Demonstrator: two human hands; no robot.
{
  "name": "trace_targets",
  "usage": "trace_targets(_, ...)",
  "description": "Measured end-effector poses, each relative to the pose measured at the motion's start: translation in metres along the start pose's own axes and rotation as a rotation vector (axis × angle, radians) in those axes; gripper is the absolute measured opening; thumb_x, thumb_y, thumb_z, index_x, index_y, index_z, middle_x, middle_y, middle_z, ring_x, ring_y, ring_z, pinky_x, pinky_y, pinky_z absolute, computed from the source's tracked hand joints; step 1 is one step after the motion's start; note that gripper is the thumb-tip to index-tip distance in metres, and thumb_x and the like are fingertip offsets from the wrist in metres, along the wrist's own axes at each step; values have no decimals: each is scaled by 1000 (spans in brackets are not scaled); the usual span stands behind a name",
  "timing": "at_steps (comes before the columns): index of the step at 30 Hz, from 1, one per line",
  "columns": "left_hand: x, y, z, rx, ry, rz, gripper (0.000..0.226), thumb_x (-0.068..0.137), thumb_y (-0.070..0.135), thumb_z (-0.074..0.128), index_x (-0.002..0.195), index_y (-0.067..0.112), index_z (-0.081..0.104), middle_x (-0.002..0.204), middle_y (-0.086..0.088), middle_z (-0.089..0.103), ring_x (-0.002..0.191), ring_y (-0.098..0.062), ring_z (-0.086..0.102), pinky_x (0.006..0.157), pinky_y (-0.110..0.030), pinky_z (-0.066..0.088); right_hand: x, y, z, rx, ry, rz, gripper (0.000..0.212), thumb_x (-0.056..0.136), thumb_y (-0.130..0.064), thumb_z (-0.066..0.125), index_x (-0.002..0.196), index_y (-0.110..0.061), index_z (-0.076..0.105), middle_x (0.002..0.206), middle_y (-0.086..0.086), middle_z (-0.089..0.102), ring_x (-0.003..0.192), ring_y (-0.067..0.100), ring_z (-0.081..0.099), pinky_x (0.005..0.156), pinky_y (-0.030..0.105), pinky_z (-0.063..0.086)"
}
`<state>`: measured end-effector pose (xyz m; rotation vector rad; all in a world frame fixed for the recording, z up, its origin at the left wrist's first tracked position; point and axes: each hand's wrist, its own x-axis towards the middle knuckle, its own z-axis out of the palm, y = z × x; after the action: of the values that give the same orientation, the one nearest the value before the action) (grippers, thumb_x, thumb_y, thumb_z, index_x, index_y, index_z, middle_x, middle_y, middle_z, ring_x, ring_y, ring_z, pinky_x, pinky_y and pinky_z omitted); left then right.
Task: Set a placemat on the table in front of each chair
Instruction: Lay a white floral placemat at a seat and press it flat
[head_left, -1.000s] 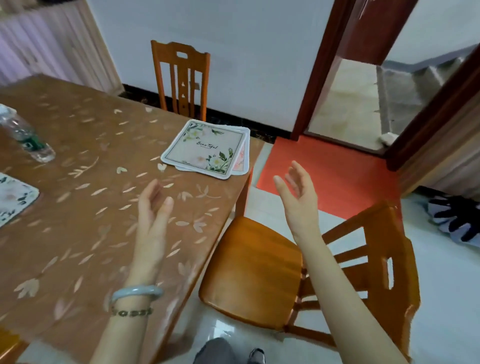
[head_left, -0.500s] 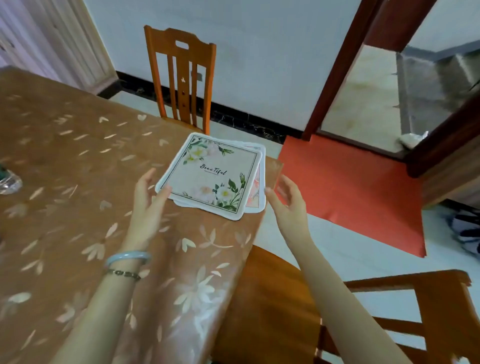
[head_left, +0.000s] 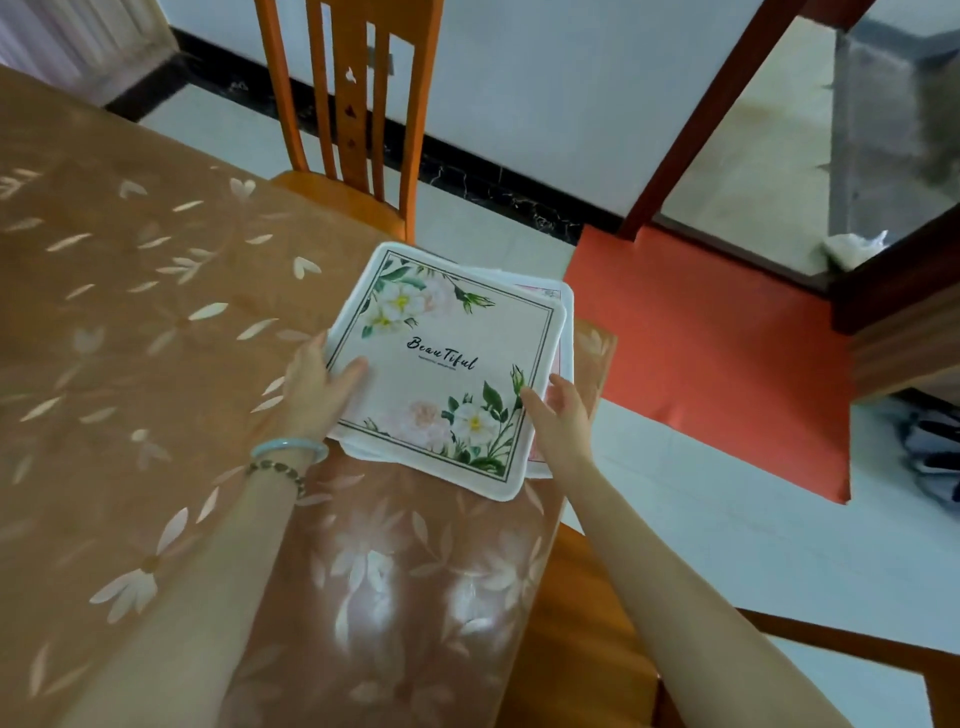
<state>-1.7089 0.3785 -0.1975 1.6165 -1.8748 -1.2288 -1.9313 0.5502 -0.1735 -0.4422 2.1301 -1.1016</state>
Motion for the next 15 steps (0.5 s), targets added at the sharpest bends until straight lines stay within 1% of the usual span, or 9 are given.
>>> trace_targets(2,11,-2,3,32,-23,-21,61,82,44,62,134,13,49,132,-10,56,123,-33,50,103,-54,41,10,5,8,-36,35,37,37,90,-38,59,122,-22,50,118,-1,62,98,12,62,74,25,50)
trace_targets(5,18,-1,10,120,6,-34,52,79,45,61,120,13,54,118,-10,61,112,-36,55,97,-54,44,24,9,15,-51,104,66,14,89,-35,59,95,-26,49,87,-8,63,67,-6,62,42,7,38)
trace_targets(7,19,-2,16,178,39,-3,55,80,44,61,119,8,53,118,-15,58,112,-37,52,97,-50,41,31,8,16,-27,135,103,17,88,-31,60,94,-17,53,76,-3,58,53,-10,58,43,12,42)
trace_targets(8,19,-3,18,191,56,3,56,82,41,62,124,6,51,121,-17,56,115,-36,49,98,-48,39,33,7,16,-12,152,123,19,88,-30,60,96,-12,58,75,3,58,54,-4,60,52,10,36)
trace_targets(9,18,-2,19,183,77,-1,56,85,36,64,130,6,50,125,-19,53,118,-36,46,99,-46,38,34,6,16,-5,162,142,22,87,-28,60,100,-9,60,74,6,60,57,3,62,70,28,55)
trace_targets(10,18,-1,18,153,106,-13,54,87,30,64,133,6,49,126,-19,51,119,-35,45,99,-43,38,34,5,16,-2,164,152,22,87,-26,59,102,-10,62,72,1,61,56,5,61,44,23,47)
trace_targets(12,16,2,15,98,190,-18,42,88,22,64,126,6,57,118,-19,55,111,-34,51,88,-34,40,32,6,17,-16,156,135,11,87,-22,58,95,-17,63,67,-8,61,45,-3,55,34,9,34)
trace_targets(14,9,5,11,82,261,14,30,90,22,61,113,4,66,106,-19,61,100,-34,55,78,-33,39,24,4,17,-47,183,105,5,87,-19,59,83,-21,60,60,-11,55,39,-7,50,31,7,30)
trace_targets(15,3,5,8,68,290,26,27,90,23,60,108,3,68,101,-18,62,97,-34,55,75,-34,39,20,3,16,-56,198,87,12,86,-18,60,76,-22,58,56,-10,51,39,-5,49,33,9,31)
